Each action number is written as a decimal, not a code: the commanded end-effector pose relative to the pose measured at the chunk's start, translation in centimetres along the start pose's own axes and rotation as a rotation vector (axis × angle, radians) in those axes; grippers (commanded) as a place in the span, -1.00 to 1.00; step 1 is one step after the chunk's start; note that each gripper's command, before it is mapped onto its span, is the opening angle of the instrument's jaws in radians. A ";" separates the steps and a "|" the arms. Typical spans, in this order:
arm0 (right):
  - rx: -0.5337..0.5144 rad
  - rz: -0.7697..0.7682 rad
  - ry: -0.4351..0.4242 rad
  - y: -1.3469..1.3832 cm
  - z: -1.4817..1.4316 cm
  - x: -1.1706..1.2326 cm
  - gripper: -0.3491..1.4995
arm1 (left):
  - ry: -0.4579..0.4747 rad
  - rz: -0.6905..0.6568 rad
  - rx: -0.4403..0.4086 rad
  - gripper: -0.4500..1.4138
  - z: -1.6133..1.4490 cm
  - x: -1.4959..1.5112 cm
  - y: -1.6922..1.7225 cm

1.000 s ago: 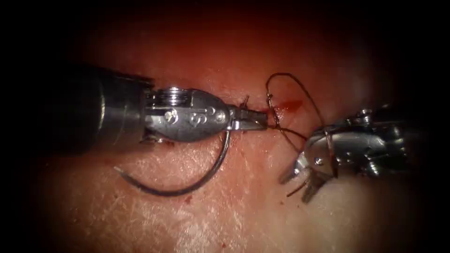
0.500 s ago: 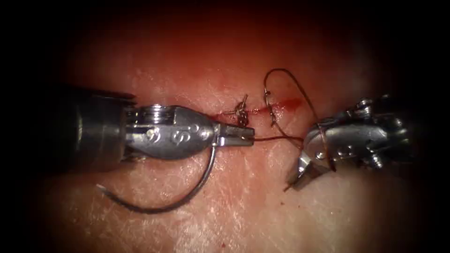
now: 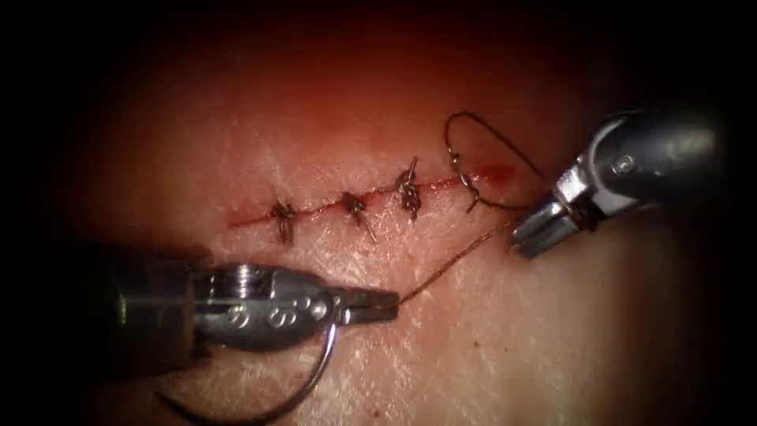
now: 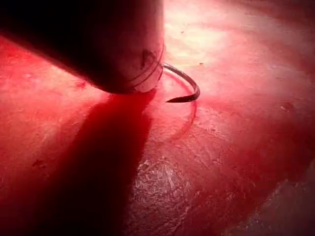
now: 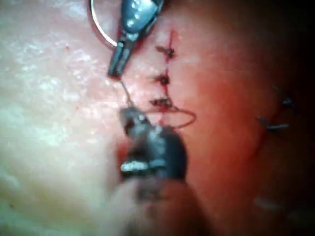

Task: Wound Closure

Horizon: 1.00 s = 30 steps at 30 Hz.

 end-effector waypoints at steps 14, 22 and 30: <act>-0.147 0.144 0.037 0.47 0.27 -0.56 -1.00 | 0.013 0.019 -0.038 -1.00 0.01 0.09 0.89; -0.196 0.179 0.024 0.72 0.29 -0.52 -1.00 | 0.022 0.020 -0.075 -1.00 0.16 0.12 1.34; -0.272 0.214 0.014 1.03 0.06 -0.47 -1.00 | 0.029 0.006 -0.101 -1.00 0.19 0.00 1.51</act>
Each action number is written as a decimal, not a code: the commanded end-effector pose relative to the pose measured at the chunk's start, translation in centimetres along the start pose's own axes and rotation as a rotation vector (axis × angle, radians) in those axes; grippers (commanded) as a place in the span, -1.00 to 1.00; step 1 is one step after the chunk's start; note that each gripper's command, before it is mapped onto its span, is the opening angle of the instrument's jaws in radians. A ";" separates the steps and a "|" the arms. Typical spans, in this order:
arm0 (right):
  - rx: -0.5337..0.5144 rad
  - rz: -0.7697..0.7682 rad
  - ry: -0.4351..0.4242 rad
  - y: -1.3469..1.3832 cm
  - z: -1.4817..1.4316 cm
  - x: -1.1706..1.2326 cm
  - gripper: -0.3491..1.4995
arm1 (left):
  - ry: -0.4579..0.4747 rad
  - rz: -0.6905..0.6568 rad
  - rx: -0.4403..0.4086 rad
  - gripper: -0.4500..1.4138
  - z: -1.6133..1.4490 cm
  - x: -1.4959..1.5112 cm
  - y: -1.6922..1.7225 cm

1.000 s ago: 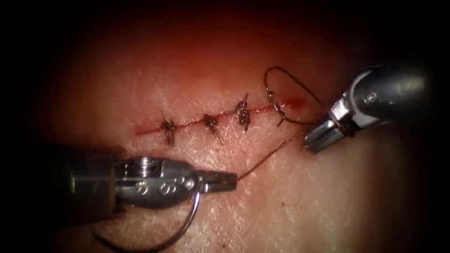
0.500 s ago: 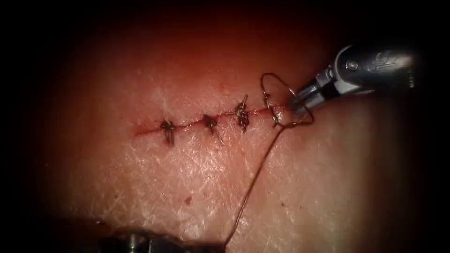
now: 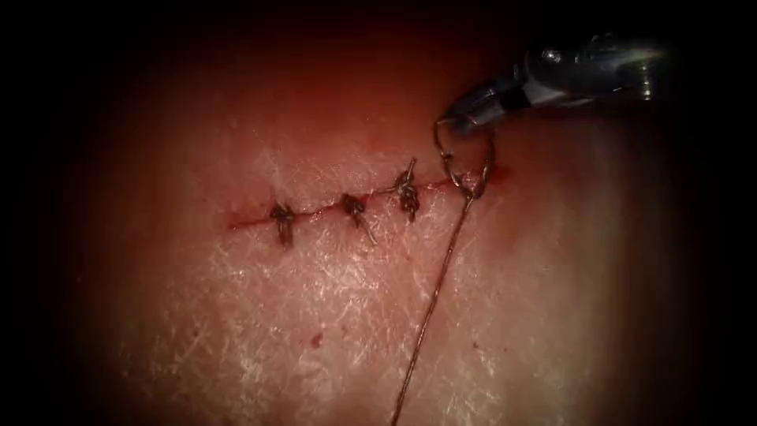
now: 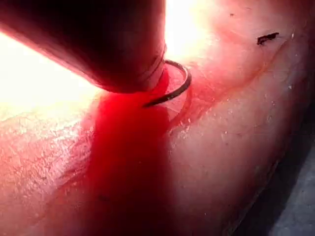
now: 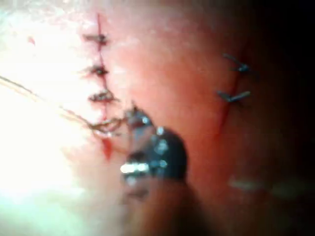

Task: Wound Closure

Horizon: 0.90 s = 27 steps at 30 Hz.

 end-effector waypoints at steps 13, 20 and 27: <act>-0.069 0.052 -0.001 0.32 0.06 0.14 -1.00 | -0.003 -0.007 -0.013 -1.00 0.29 -0.08 0.41; -0.075 0.056 0.005 0.31 0.10 0.13 -1.00 | -0.001 -0.010 -0.023 -1.00 0.37 -0.09 0.67; -0.076 0.047 0.007 0.24 0.35 0.08 -1.00 | -0.001 -0.005 -0.046 -1.00 0.43 -0.08 0.99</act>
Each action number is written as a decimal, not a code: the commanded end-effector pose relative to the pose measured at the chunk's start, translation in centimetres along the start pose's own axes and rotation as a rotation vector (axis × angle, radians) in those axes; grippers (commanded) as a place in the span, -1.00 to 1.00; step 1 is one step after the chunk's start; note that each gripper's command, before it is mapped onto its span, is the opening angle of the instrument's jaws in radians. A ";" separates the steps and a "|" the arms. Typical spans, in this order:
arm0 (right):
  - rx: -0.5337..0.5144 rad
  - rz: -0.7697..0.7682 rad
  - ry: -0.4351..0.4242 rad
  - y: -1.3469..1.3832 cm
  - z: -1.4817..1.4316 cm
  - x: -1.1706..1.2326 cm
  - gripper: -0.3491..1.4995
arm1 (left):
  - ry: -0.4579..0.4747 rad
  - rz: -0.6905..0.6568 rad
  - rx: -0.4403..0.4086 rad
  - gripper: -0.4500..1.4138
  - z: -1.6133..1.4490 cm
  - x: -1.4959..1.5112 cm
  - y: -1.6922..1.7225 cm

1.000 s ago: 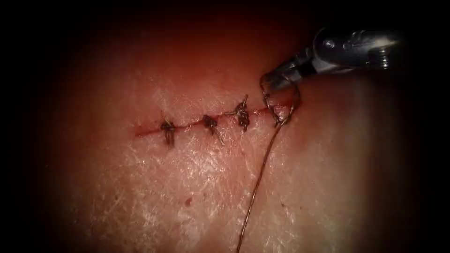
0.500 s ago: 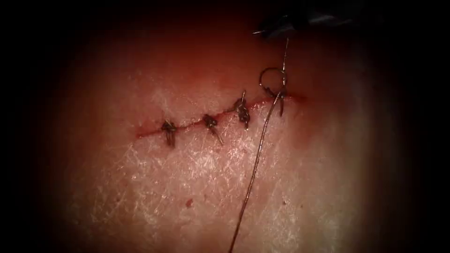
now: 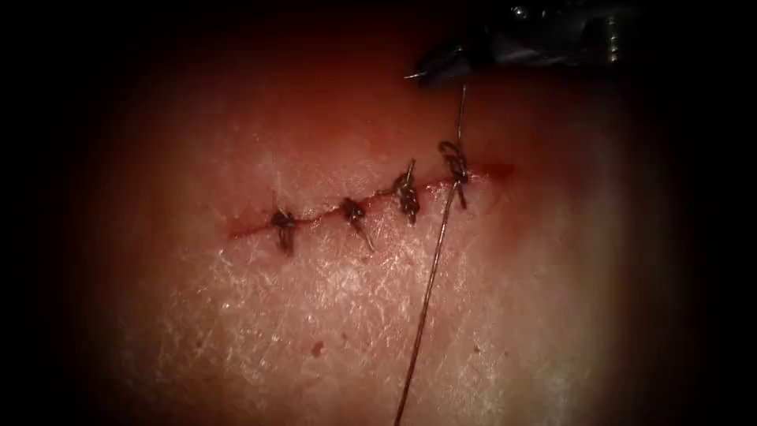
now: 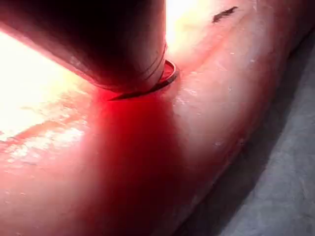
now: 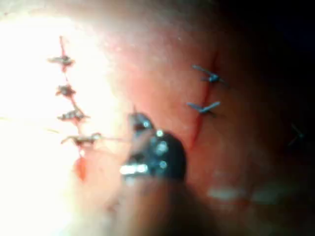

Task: Wound Closure

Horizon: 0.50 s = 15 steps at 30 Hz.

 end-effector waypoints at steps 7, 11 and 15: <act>-0.014 -0.011 -0.010 0.03 0.27 -0.12 -1.00 | 0.003 -0.002 -0.023 -1.00 0.21 0.00 0.26; -0.038 -0.006 -0.018 0.08 0.23 -0.15 -1.00 | 0.005 -0.002 -0.039 -1.00 0.31 -0.01 0.40; -0.052 -0.008 -0.030 0.11 0.20 -0.15 -1.00 | 0.006 -0.002 -0.054 -1.00 0.42 0.02 0.55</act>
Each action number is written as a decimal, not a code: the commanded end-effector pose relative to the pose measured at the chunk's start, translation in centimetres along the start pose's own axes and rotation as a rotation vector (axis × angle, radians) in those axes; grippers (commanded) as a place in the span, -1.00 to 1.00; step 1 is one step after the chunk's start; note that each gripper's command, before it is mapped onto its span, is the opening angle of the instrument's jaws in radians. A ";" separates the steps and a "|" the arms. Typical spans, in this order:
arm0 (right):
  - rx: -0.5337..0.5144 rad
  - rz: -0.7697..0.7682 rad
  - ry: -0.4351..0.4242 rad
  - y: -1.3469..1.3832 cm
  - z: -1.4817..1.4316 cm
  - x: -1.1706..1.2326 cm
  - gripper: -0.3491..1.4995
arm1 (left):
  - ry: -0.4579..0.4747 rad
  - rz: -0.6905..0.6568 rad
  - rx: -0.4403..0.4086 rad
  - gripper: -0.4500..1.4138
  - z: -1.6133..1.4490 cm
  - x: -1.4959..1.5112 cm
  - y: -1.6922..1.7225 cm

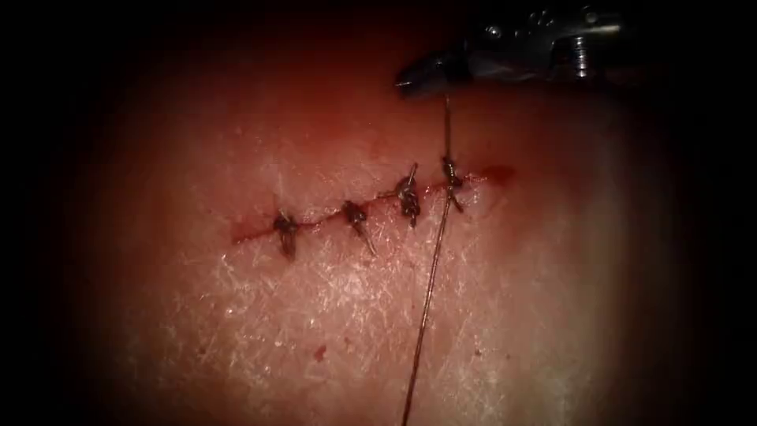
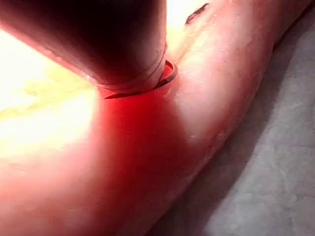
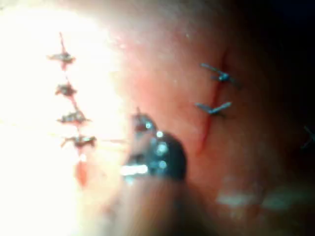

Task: Wound Closure

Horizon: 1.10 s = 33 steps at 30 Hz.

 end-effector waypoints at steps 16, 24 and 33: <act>-0.054 -0.068 -0.079 -0.01 0.14 -0.09 -1.00 | -0.001 -0.004 -0.055 -1.00 0.38 0.00 0.42; -0.083 -0.061 -0.112 -0.02 0.16 -0.18 -1.00 | 0.000 -0.007 -0.070 -1.00 0.39 -0.01 0.42; -0.064 -0.055 -0.123 -0.12 0.18 -0.18 -1.00 | 0.001 -0.003 -0.070 -1.00 0.34 0.03 0.39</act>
